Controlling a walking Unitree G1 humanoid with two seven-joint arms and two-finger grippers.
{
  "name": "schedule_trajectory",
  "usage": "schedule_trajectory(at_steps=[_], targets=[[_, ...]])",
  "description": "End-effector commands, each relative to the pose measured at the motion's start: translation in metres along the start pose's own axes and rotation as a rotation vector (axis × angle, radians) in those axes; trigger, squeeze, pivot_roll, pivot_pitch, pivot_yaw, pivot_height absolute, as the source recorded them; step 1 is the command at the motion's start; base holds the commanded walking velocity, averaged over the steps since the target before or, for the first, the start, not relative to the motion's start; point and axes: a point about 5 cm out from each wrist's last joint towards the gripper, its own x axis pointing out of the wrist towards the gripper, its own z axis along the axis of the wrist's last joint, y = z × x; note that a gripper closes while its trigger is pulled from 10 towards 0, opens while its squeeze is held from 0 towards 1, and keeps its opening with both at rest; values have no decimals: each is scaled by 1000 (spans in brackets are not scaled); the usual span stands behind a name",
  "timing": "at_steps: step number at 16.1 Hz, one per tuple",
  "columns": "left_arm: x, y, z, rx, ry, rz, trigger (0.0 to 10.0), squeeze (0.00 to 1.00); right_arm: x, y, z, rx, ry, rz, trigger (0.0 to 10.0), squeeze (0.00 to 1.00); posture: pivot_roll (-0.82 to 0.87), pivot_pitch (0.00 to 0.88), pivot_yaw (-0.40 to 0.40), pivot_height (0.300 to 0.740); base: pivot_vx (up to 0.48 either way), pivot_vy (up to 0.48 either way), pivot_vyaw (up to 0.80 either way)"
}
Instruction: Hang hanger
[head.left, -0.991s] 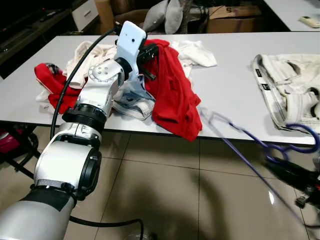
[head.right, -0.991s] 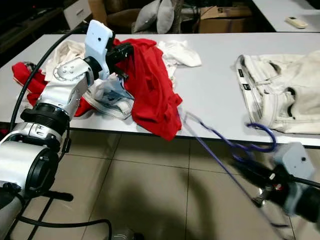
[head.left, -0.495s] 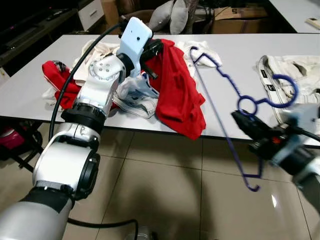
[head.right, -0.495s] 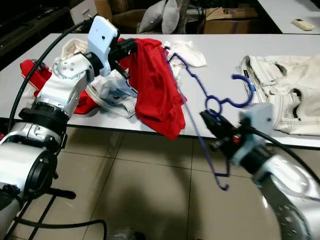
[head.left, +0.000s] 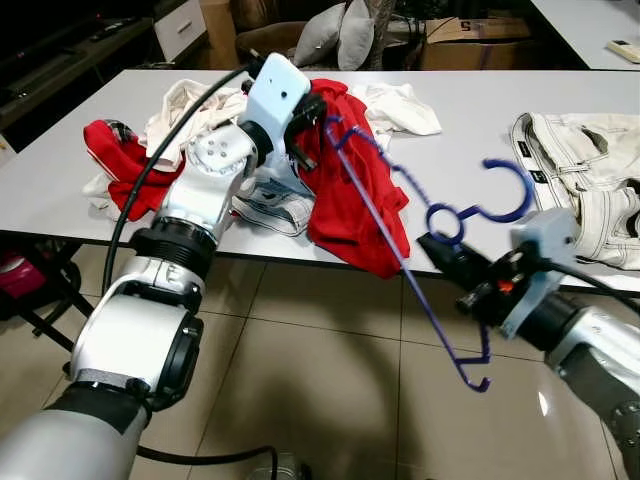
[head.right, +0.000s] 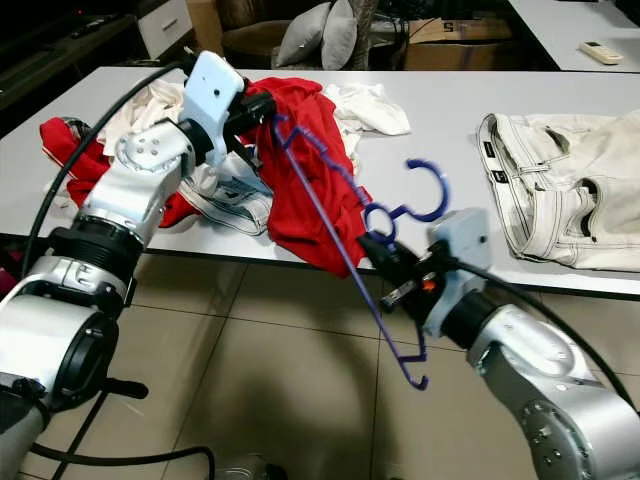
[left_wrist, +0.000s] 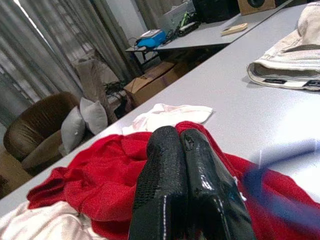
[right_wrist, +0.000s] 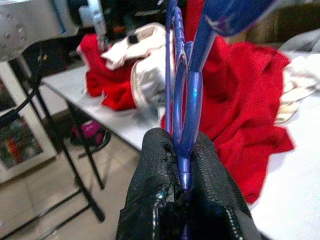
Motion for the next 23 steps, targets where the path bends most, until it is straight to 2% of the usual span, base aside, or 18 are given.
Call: schedule_trajectory(at_steps=[1,5,8,12,17,23], targets=[[0,1,4,2,-11,6,0,0,4,2,-2,-13,26,6,10000,0,-7,0,83,740,0,0,0],[1,-14,10,6,-40,-45,0,0,16,-11,-11,-17,88,-91,10000,0,0,0,71,740,0,0,0],[0,-17,9,23,-37,-52,0,0,18,-13,-11,-16,92,-106,10000,0,0,0,65,740,0,0,0],[-3,-19,4,61,-5,-54,0,0,19,-11,-7,-23,68,-97,10000,0,-3,0,61,740,0,0,0],[-5,-17,-3,77,27,-44,0,0,12,-13,2,-34,45,-101,10000,0,-8,0,62,740,0,0,0],[-4,-15,0,82,24,-44,0,0,10,-15,1,-41,69,-113,10000,0,-9,0,63,740,0,0,0]])
